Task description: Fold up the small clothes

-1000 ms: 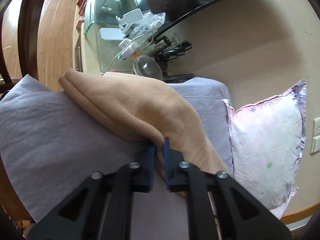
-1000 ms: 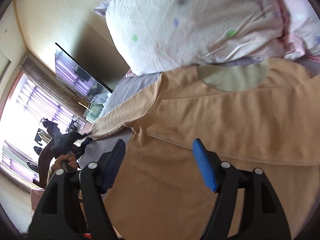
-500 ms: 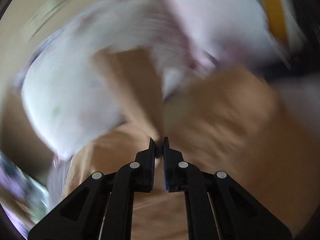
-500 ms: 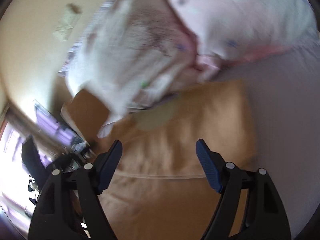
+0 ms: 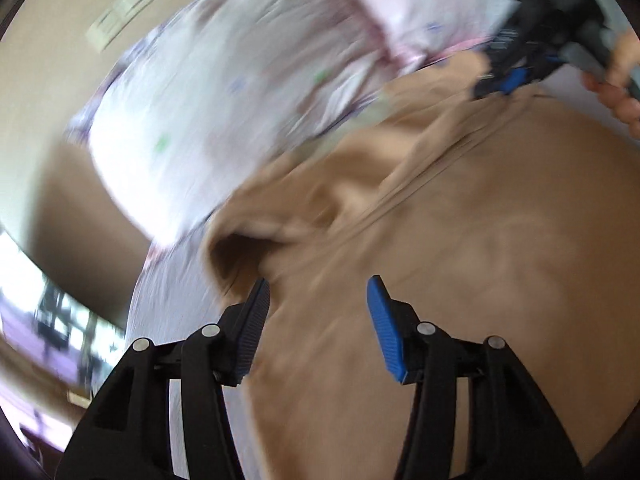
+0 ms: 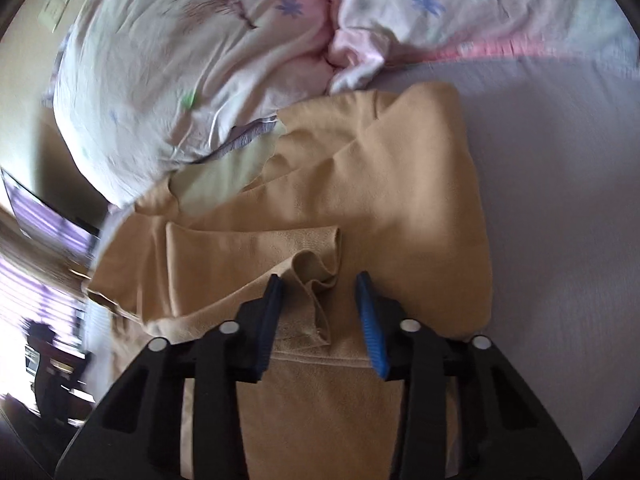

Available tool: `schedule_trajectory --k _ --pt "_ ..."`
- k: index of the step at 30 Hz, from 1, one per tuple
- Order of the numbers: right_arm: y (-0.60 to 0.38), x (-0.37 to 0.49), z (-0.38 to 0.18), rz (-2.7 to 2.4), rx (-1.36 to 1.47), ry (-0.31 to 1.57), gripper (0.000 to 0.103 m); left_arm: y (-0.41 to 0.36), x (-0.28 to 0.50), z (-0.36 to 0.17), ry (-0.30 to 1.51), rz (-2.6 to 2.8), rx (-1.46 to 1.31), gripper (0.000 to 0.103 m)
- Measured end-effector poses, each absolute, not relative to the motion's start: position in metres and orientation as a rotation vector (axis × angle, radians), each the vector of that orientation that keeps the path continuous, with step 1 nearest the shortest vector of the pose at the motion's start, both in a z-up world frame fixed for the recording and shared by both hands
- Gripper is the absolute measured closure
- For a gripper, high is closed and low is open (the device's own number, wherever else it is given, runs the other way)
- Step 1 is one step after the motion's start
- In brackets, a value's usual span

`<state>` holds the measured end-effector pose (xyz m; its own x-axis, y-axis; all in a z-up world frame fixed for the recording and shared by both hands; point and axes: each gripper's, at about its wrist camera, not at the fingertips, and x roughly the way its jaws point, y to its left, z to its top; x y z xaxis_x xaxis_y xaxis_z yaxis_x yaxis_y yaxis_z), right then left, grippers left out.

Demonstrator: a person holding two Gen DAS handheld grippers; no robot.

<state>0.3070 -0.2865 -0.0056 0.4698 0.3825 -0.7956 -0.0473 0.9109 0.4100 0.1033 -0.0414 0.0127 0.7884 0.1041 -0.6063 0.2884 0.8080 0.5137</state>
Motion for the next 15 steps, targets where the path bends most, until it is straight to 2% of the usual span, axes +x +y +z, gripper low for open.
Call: schedule_trajectory --k 1,4,8,9,11,12,15 --pt "-0.278 0.303 -0.007 0.313 0.336 1.069 0.099 -0.032 0.104 0.012 0.680 -0.084 0.617 0.050" --pt "-0.268 0.290 0.017 0.297 0.241 0.937 0.100 -0.012 0.109 0.004 0.741 -0.066 0.547 0.049" --pt "-0.300 0.274 0.061 0.164 0.305 0.714 0.100 -0.003 0.111 -0.002 0.783 -0.077 0.499 0.049" --pt "-0.307 0.273 0.061 0.116 0.298 0.705 0.100 -0.003 0.110 -0.002 0.786 -0.083 0.495 0.049" --pt "-0.317 0.286 0.038 -0.003 0.232 0.850 0.090 -0.003 0.109 -0.003 0.784 -0.086 0.489 0.049" --pt "-0.324 0.286 0.033 -0.037 0.243 0.865 0.090 -0.003 0.111 -0.002 0.785 -0.088 0.484 0.049" --pt "-0.336 0.272 0.039 -0.019 0.321 0.765 0.085 0.004 0.117 -0.002 0.795 -0.096 0.442 0.049"
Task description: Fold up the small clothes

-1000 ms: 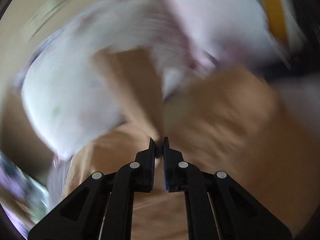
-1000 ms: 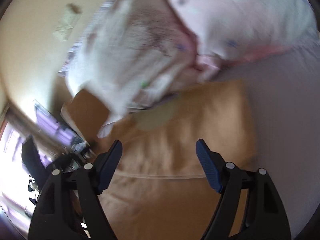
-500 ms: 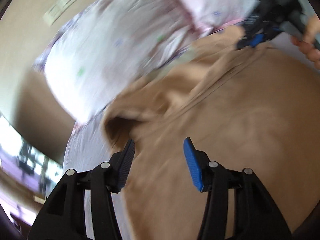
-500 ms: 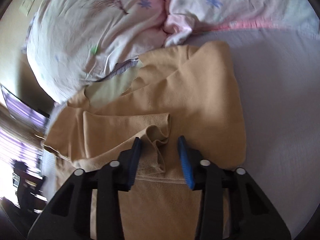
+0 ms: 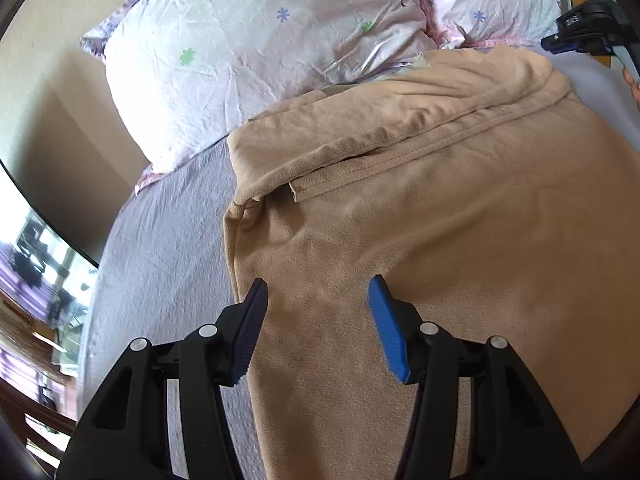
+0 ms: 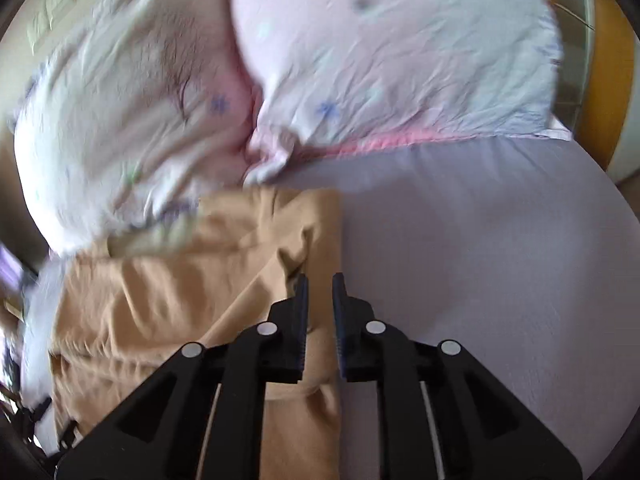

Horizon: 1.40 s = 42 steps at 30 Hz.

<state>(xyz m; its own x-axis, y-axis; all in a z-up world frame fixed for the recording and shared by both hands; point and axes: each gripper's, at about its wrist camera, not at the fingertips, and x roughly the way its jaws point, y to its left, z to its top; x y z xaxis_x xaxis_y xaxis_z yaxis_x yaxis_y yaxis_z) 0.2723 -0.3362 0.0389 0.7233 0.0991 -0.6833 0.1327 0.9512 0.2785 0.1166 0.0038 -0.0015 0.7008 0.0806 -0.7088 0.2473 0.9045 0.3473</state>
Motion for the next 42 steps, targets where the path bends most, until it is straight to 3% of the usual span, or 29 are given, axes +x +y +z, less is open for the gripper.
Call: schedule_trajectory --k 2,5,7,10,12,14,17,20,24,33,34,35,36,37,38,39,42 --pt "-0.326 0.276 0.042 0.074 0.329 0.753 0.073 0.008 0.122 -0.002 0.803 -0.100 0.412 0.048" --pt "-0.305 0.292 0.021 0.183 0.316 0.838 0.063 0.016 0.127 -0.002 0.808 -0.110 0.354 0.047" --pt "-0.302 0.305 -0.007 0.182 0.311 0.966 0.061 0.024 0.129 0.001 0.815 -0.125 0.293 0.047" --pt "-0.313 0.290 0.004 0.200 0.385 0.945 0.062 0.050 0.112 0.018 0.786 -0.188 0.148 0.047" --pt "-0.320 0.259 0.020 0.304 0.430 0.899 0.052 0.076 0.091 0.033 0.749 -0.261 0.042 0.042" --pt "-0.321 0.223 0.034 0.411 0.421 0.862 0.030 0.106 0.068 0.040 0.742 -0.352 -0.077 0.032" --pt "-0.323 0.154 0.044 0.602 0.368 0.843 0.023 0.142 0.035 0.038 0.747 -0.462 -0.188 0.030" --pt "-0.332 0.076 0.034 0.709 0.301 0.890 0.020 0.170 0.002 0.020 0.783 -0.512 -0.252 0.022" --pt "-0.356 0.014 0.006 0.679 0.319 1.008 0.020 0.190 -0.032 -0.013 0.854 -0.514 -0.339 0.022" --pt "-0.357 0.032 -0.065 0.708 0.554 1.098 0.020 0.155 -0.015 -0.068 0.969 -0.621 -0.414 0.023" --pt "-0.354 0.033 -0.069 0.724 0.564 1.101 0.020 0.151 -0.011 -0.070 0.968 -0.635 -0.433 0.023" --pt "-0.350 0.038 -0.074 0.741 0.576 1.103 0.030 0.147 -0.006 -0.073 0.964 -0.655 -0.466 0.026" --pt "-0.344 0.042 -0.079 0.775 0.595 1.102 0.042 0.145 -0.005 -0.076 0.962 -0.672 -0.495 0.039" --pt "-0.341 0.042 -0.081 0.801 0.601 1.103 0.083 0.144 -0.003 -0.078 0.964 -0.693 -0.524 0.055" --pt "-0.340 0.040 -0.082 0.818 0.600 1.097 0.096 0.143 -0.002 -0.079 0.971 -0.710 -0.555 0.085" --pt "-0.340 0.038 -0.078 0.828 0.594 1.079 0.097 0.145 -0.002 -0.080 0.977 -0.719 -0.585 0.095" --pt "-0.347 0.036 -0.053 0.883 0.605 0.974 0.098 0.155 -0.007 -0.066 0.943 -0.742 -0.637 0.096"
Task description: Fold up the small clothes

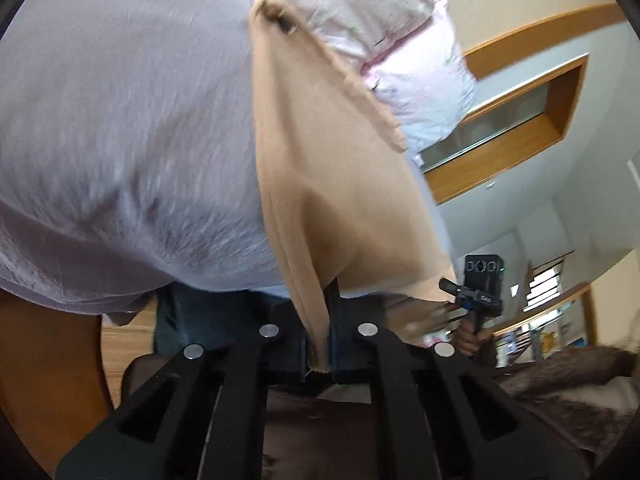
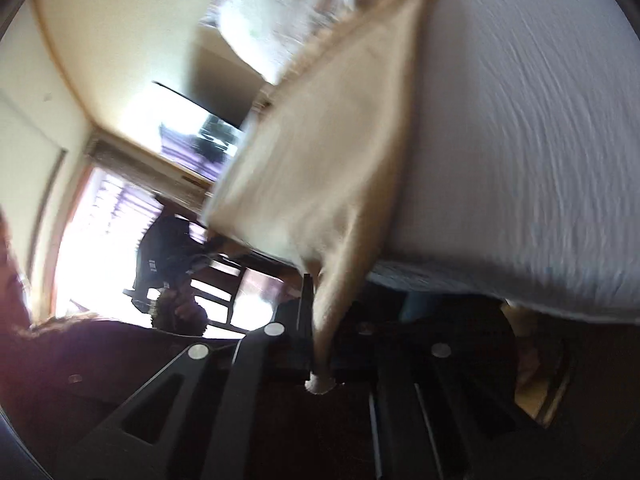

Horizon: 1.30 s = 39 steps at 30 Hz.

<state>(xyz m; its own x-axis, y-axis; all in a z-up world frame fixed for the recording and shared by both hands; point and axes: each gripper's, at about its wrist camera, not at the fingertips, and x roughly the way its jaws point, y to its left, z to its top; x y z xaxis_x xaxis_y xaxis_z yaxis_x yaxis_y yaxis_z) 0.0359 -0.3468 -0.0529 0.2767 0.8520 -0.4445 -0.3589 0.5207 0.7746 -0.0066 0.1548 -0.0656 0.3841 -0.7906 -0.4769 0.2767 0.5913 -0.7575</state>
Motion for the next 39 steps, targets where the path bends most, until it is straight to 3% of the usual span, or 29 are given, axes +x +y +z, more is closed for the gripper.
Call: schedule_trajectory --k 6,10,13,19,21,22,23,25,26,28,30,32,33,36,39 --pt "-0.350 0.084 0.040 0.924 0.556 0.689 0.098 0.156 0.020 0.021 0.736 -0.753 -0.583 0.096" --pt "-0.350 0.171 0.080 0.842 0.628 0.555 0.097 0.155 0.108 0.066 0.636 -0.705 -0.629 0.096" --pt "-0.355 0.256 0.070 0.648 0.725 0.571 0.097 0.152 0.186 0.064 0.630 -0.621 -0.702 0.096" --pt "-0.358 0.376 -0.012 0.307 0.867 0.837 0.097 0.152 0.317 -0.014 0.849 -0.352 -0.819 0.097" --pt "-0.362 0.385 -0.019 0.303 0.917 0.844 0.091 0.158 0.324 -0.024 0.856 -0.349 -0.863 0.097" --pt "-0.364 0.391 -0.020 0.297 0.935 0.840 0.079 0.160 0.325 -0.024 0.847 -0.350 -0.862 0.097" --pt "-0.366 0.396 -0.020 0.283 0.944 0.836 0.051 0.164 0.324 -0.021 0.830 -0.344 -0.864 0.097" --pt "-0.371 0.402 -0.016 0.261 0.940 0.803 0.031 0.170 0.324 -0.015 0.803 -0.332 -0.876 0.096" --pt "-0.374 0.402 -0.010 0.252 0.924 0.787 0.031 0.175 0.319 -0.011 0.783 -0.325 -0.886 0.095" --pt "-0.376 0.392 0.003 0.299 0.895 0.769 0.031 0.182 0.306 -0.003 0.793 -0.341 -0.873 0.081" --pt "-0.366 0.378 0.014 0.338 0.839 0.785 0.030 0.184 0.295 0.001 0.818 -0.337 -0.815 0.034" --pt "-0.358 0.362 0.009 0.334 0.774 0.860 0.021 0.182 0.280 0.004 0.860 -0.341 -0.731 0.031" --pt "-0.356 0.356 0.001 0.291 0.720 0.937 0.022 0.182 0.277 0.002 0.880 -0.350 -0.719 0.031" --pt "-0.360 0.336 0.008 0.282 0.707 0.901 0.026 0.173 0.266 -0.005 0.962 -0.384 -0.695 0.031" --pt "-0.365 0.310 0.024 0.354 0.745 0.812 0.020 0.157 0.260 -0.013 1.020 -0.414 -0.673 0.030"
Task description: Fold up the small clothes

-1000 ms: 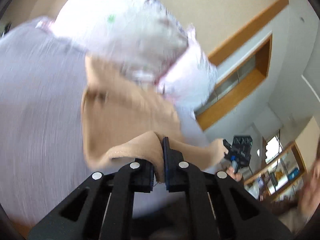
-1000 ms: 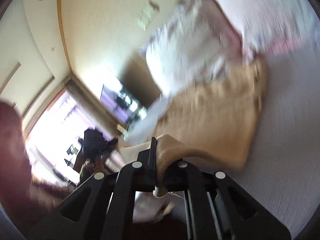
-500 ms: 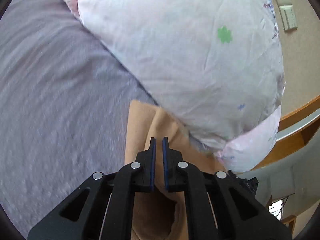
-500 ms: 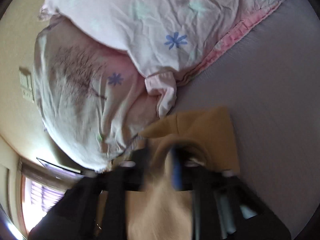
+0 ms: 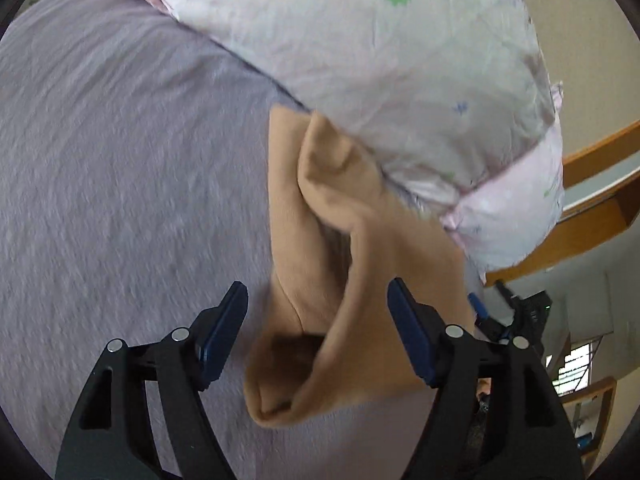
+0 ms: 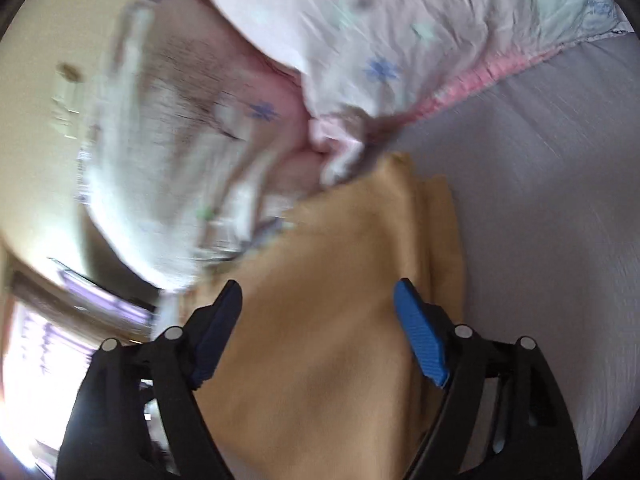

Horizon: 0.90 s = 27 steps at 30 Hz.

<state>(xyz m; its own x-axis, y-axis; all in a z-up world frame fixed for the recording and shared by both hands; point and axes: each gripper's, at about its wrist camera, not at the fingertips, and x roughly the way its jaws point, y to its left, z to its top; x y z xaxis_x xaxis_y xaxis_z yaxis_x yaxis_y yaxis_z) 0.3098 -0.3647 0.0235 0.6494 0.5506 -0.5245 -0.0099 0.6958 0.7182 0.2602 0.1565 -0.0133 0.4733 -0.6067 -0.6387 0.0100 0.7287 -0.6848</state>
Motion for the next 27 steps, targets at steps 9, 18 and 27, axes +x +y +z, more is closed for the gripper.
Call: schedule_trajectory --k 9,18,27 --pt "-0.259 0.309 0.077 0.561 0.379 0.786 0.020 0.145 0.253 -0.012 1.031 -0.365 -0.616 0.025" --pt "-0.050 0.382 0.058 0.662 -0.004 0.948 0.054 0.145 0.220 -0.018 0.926 -0.389 -0.614 0.026" --pt "0.013 0.411 0.023 0.524 -0.251 0.962 0.100 0.142 0.206 -0.019 0.872 -0.437 -0.528 0.026"
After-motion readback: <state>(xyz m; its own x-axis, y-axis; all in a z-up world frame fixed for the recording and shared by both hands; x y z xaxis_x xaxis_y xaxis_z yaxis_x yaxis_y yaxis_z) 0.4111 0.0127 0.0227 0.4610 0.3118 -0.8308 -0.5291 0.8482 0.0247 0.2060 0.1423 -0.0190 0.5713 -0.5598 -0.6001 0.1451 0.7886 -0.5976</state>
